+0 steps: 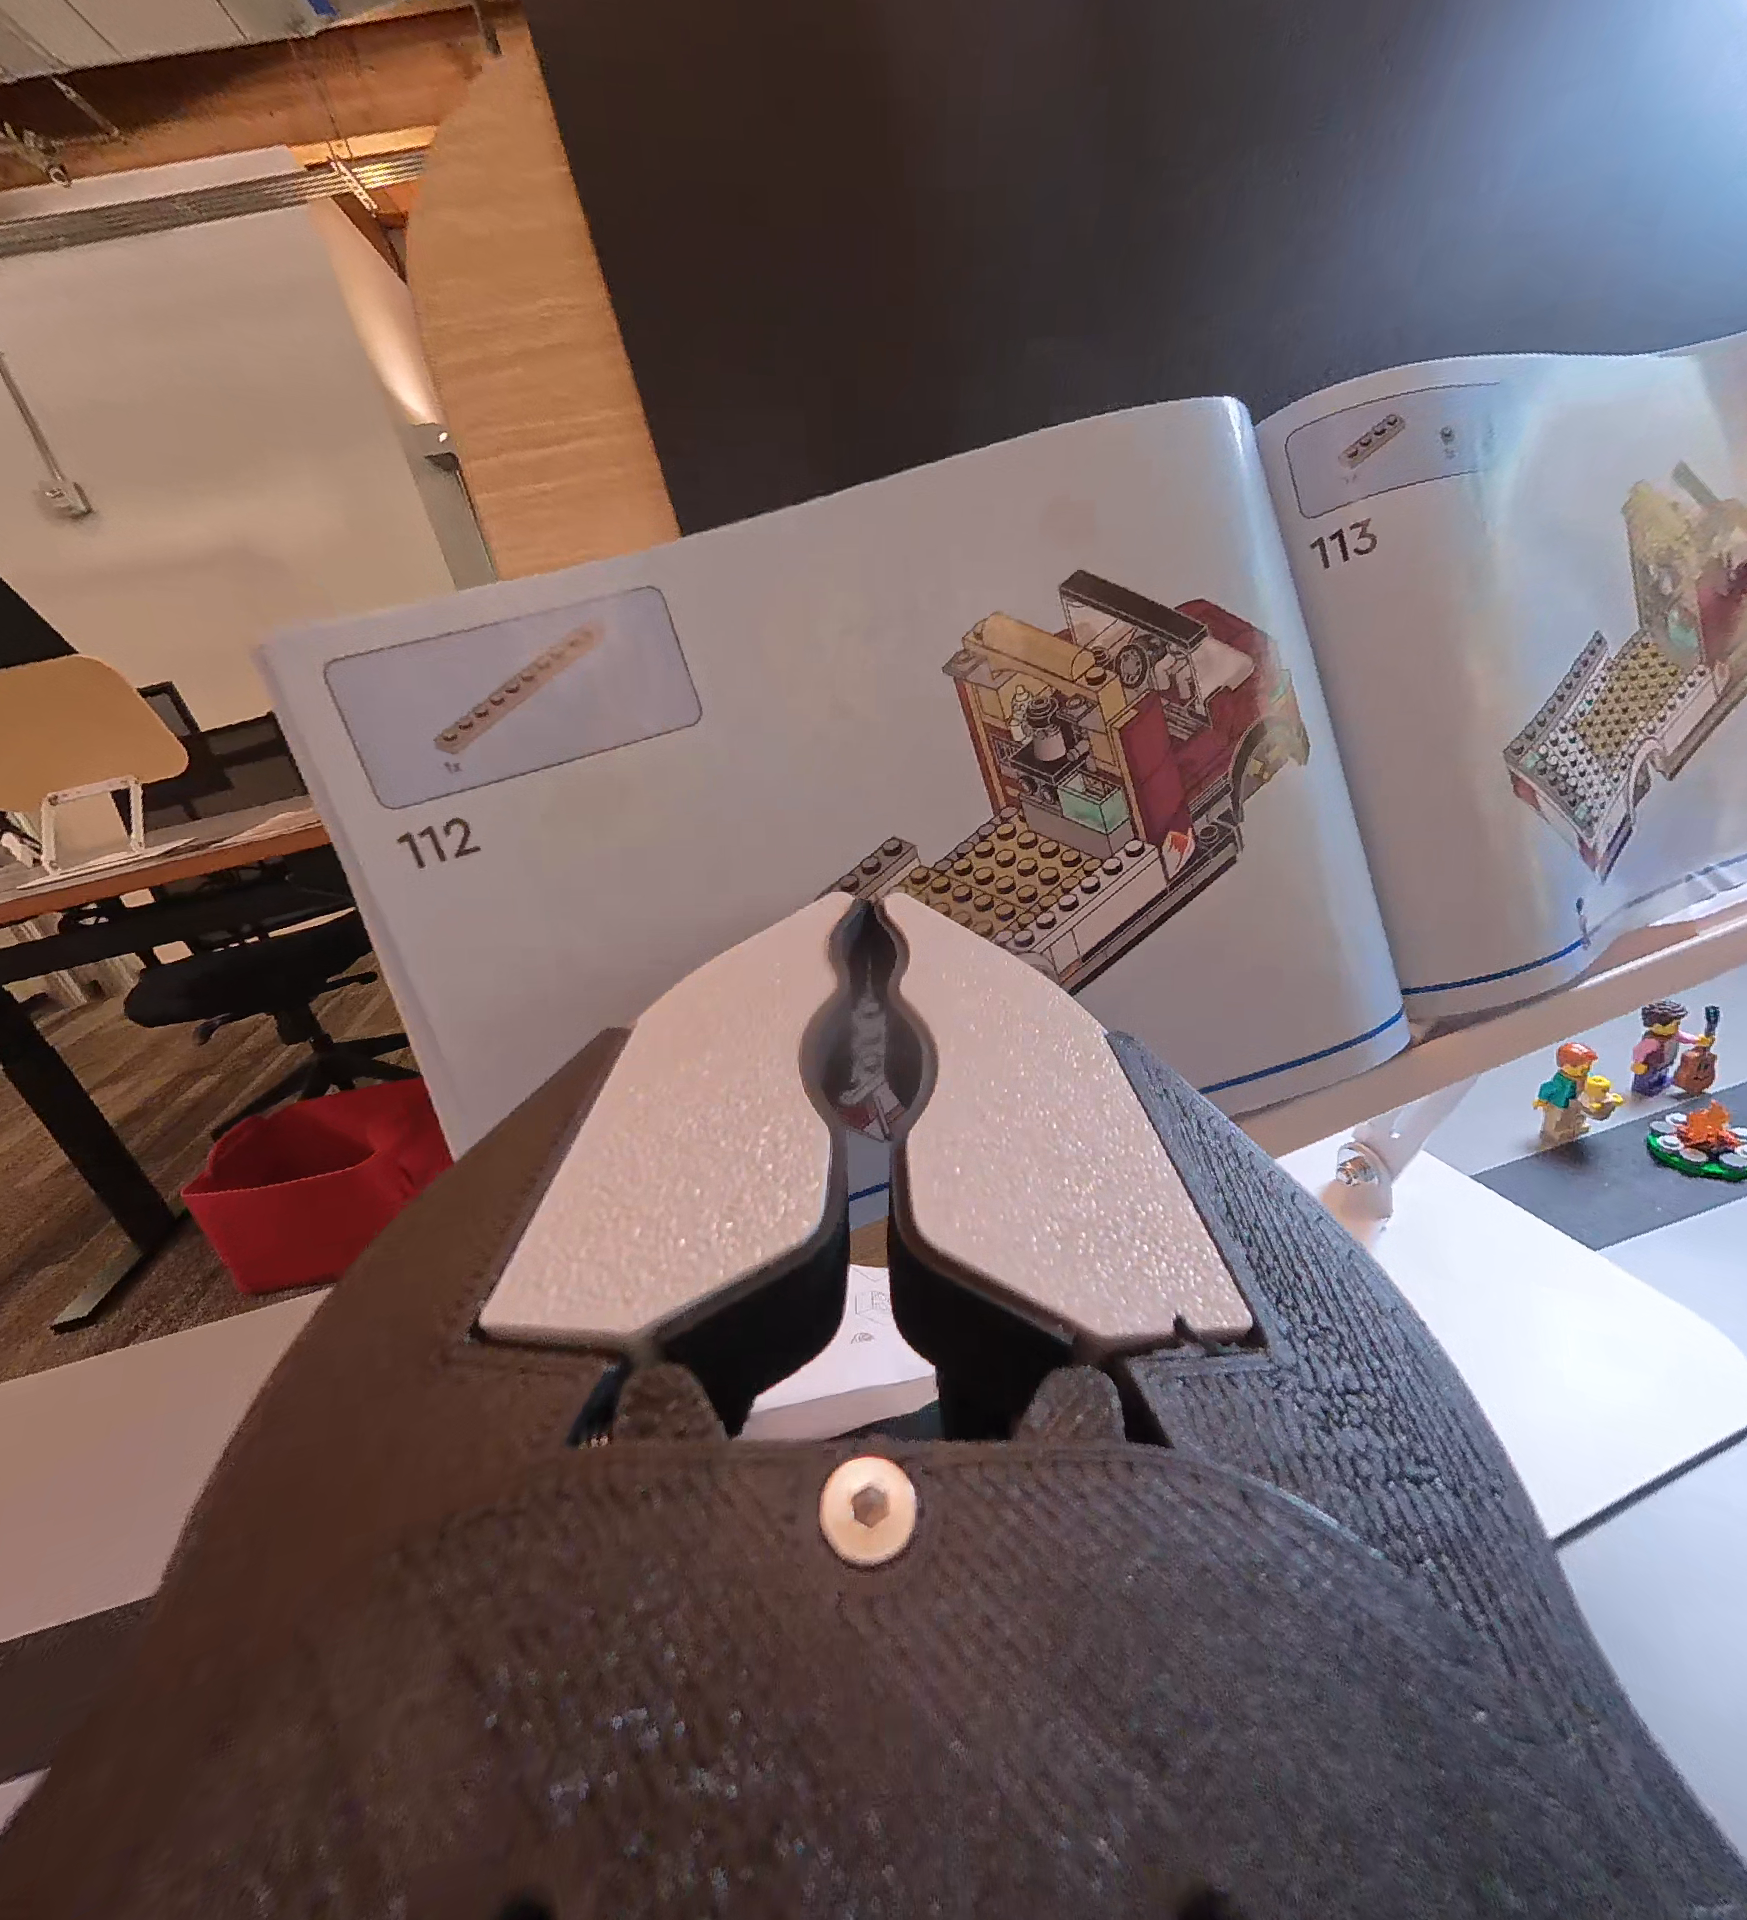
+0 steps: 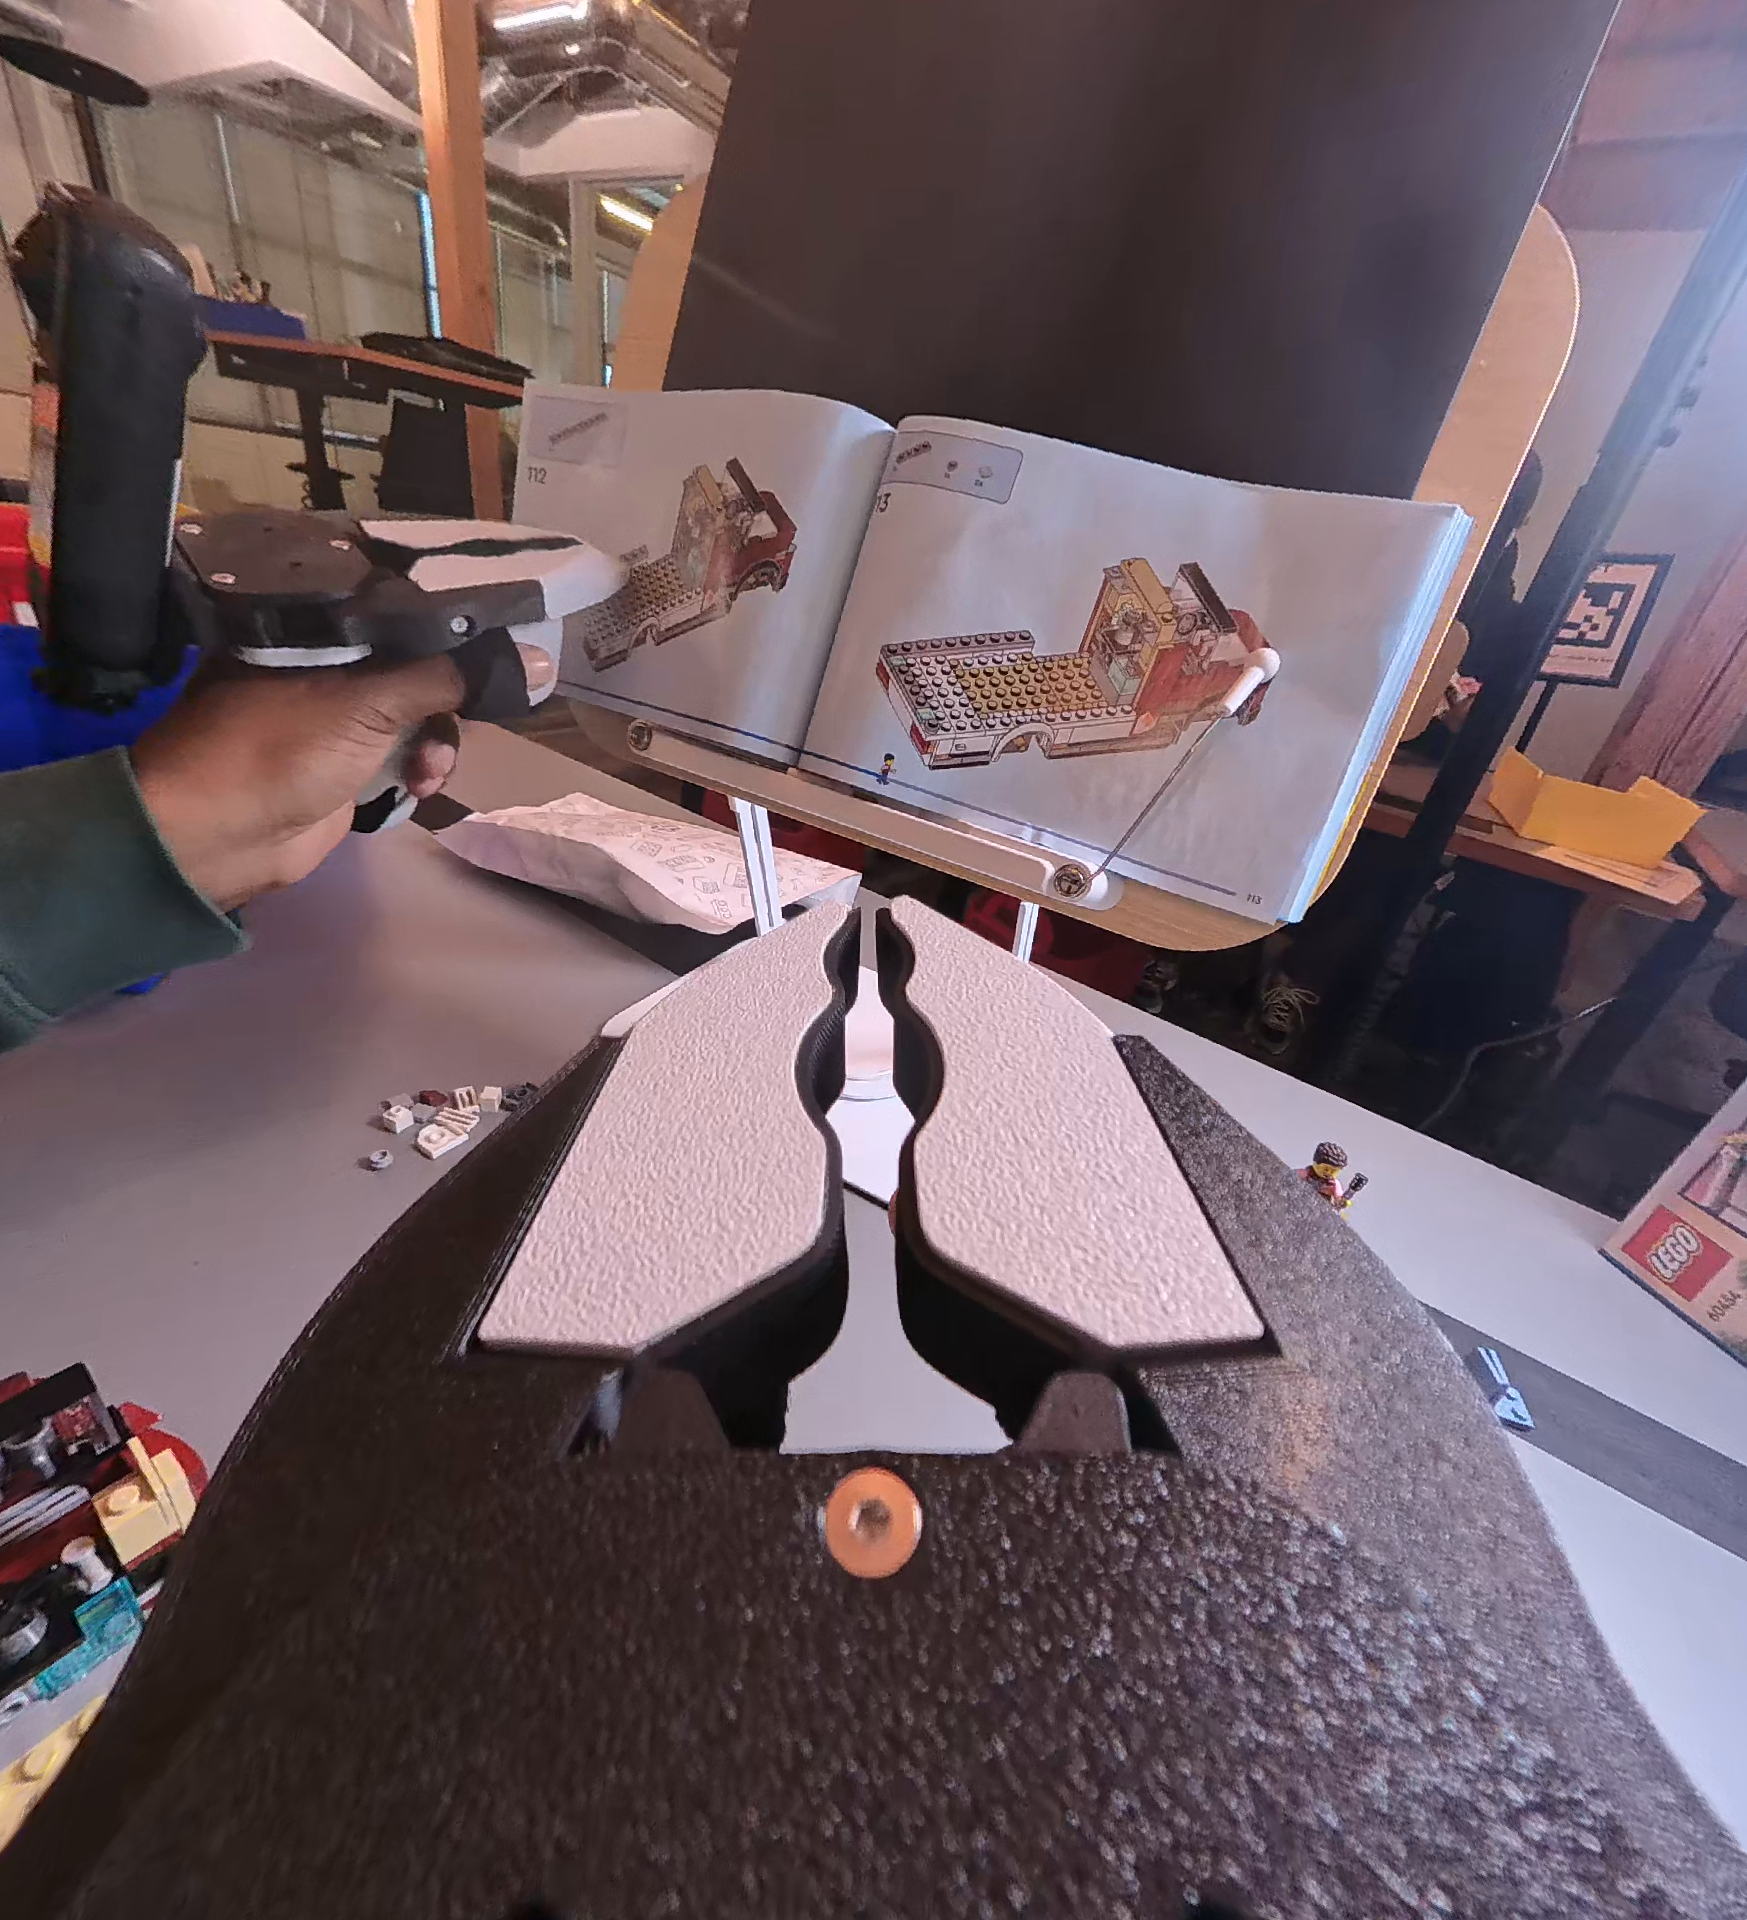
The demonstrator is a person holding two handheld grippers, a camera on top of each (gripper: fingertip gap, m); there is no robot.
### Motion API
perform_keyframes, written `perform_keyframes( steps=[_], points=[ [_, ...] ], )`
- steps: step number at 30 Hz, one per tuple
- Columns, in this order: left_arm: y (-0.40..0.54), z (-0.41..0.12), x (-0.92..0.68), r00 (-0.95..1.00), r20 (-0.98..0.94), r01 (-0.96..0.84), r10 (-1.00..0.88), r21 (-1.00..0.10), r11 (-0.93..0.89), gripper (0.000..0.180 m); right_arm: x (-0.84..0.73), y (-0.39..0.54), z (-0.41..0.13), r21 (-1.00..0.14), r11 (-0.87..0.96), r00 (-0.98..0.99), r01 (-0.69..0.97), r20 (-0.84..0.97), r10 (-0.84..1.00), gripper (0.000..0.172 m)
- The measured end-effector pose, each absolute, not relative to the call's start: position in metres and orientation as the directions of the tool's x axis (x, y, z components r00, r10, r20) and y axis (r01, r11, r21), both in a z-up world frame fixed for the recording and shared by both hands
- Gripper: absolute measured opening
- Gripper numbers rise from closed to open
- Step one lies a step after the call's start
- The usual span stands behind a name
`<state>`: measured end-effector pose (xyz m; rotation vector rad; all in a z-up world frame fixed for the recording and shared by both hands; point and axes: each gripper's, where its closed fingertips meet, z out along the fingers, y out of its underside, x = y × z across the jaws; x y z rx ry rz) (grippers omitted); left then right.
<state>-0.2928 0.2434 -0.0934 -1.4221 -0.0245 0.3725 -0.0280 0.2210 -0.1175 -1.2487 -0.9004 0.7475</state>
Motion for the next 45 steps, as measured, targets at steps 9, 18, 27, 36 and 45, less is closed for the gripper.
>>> perform_keyframes(
  steps=[9,18,27,36,45],
  points=[
    [0.225,-0.108,-0.316,0.936,-0.179,-0.208,0.303,-0.976,0.065,0.000,-0.031,0.220,-0.123,-0.986,0.163,0.450,0.013,0.152,0.880,0.003],
    [0.196,-0.101,-0.266,0.957,-0.244,-0.261,0.154,-0.960,0.100,0.000,-0.029,0.211,-0.118,-0.982,0.184,0.398,0.050,0.188,0.898,0.004],
    [0.116,-0.181,-0.173,0.928,-0.179,-0.227,-0.328,-0.967,-0.114,0.045,0.004,0.175,-0.169,-0.954,0.144,0.183,0.264,0.196,0.963,0.004],
    [0.070,-0.234,-0.104,0.783,-0.072,-0.277,-0.617,-0.930,-0.243,0.079,0.030,0.116,-0.219,-0.880,0.196,-0.054,0.433,0.192,0.980,0.010],
    [0.056,-0.264,-0.072,0.667,-0.103,-0.427,-0.738,-0.864,-0.266,0.087,0.059,0.080,-0.270,-0.745,0.278,-0.264,0.606,0.141,0.954,0.019]
  ],
)
